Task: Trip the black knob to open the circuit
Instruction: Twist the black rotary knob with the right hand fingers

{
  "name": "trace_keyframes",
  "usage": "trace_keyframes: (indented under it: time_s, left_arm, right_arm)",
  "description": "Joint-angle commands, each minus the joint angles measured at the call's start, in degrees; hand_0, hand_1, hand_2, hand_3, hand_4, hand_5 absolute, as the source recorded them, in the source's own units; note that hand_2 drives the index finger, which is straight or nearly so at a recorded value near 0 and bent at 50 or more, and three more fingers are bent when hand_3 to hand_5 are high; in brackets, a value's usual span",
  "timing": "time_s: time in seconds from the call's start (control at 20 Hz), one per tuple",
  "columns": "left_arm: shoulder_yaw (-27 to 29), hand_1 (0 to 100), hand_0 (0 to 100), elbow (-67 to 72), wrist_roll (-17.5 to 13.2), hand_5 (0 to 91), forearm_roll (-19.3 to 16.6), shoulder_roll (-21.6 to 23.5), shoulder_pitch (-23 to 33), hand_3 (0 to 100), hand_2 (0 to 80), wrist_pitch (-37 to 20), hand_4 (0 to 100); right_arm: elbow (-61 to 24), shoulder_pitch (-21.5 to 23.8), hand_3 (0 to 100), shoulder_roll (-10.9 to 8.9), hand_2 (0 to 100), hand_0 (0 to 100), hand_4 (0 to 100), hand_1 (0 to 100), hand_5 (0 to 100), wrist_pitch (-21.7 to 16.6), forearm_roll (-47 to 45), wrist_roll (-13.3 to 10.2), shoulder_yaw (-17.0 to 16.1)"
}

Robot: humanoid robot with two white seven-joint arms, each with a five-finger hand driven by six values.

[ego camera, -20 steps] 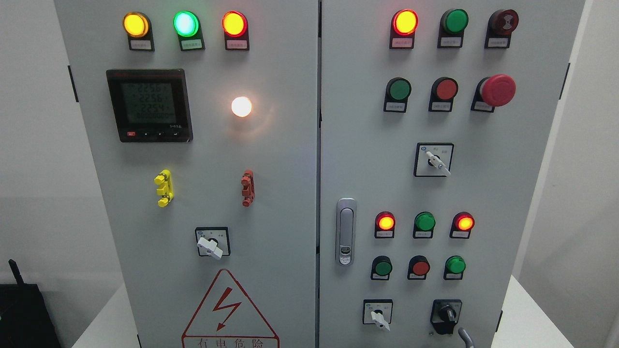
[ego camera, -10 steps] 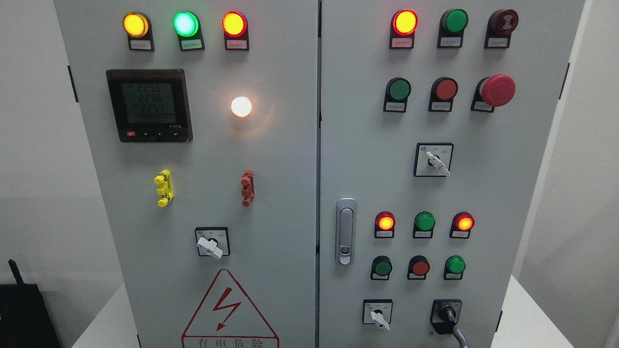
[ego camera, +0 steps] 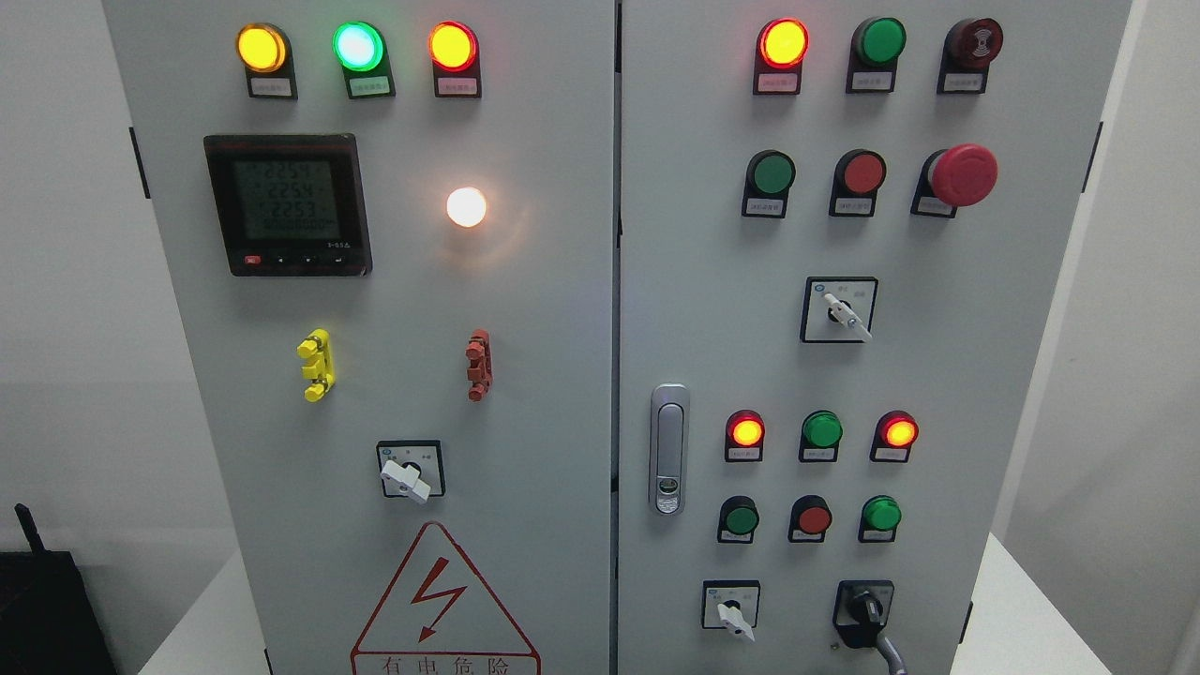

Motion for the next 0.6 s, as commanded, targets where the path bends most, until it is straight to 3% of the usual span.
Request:
trace_keyframes:
  time_s: [0.0, 0.55]
  left_arm:
    - [0.07, 39, 12, -0.01, 0.00, 0.0, 0.14, -0.09, -0.23, 0, 0.0, -0.18, 0]
    - [0.07, 39, 12, -0.01, 0.00, 0.0, 0.14, -0.09, -0.23, 0, 0.0, -0.18, 0]
  right_arm:
    - [-1.61, -1.02, 100, 0.08, 10, 0, 100, 9, 100, -0.52, 0.01, 0.42, 1.34]
    - [-1.61, -0.93, 100, 0.25, 10, 0, 100, 9, 100, -0.52, 0.01, 0.42, 2.21]
